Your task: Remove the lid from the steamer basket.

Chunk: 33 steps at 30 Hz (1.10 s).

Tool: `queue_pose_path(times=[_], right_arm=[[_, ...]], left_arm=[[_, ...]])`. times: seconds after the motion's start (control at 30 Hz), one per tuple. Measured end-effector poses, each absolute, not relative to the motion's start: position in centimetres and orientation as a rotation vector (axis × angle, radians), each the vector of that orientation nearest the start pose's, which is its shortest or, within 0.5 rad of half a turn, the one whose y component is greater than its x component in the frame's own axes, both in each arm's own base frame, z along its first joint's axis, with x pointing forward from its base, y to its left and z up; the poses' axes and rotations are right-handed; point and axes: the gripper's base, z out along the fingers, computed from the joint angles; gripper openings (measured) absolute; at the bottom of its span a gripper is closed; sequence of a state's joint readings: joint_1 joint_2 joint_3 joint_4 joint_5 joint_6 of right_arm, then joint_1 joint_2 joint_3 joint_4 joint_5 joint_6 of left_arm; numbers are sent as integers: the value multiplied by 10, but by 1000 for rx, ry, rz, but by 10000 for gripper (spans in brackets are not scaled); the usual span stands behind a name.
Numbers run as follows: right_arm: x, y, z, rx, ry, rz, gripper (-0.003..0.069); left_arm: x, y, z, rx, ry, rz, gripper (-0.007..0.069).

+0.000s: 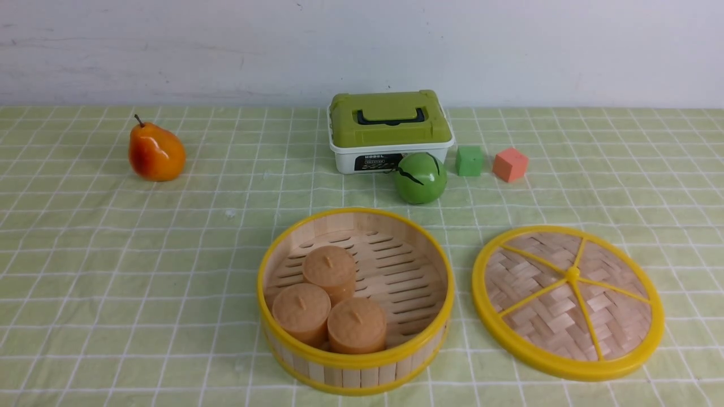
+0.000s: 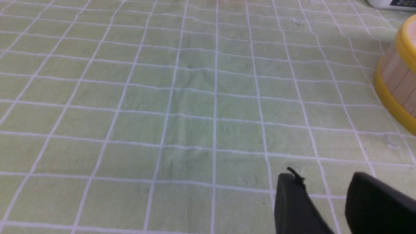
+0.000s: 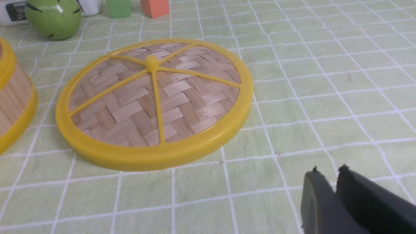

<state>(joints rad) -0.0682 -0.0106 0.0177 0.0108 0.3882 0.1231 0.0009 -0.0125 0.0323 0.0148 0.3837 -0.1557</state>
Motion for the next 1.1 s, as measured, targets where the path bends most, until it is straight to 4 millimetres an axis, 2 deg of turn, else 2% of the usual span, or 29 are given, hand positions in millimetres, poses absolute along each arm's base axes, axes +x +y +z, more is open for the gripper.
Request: queue_pose_path(times=[1.1], right_arm=[[52, -3, 173, 186, 1870, 48, 116]], left_arm=[[52, 1, 169, -139, 1883, -91, 239]])
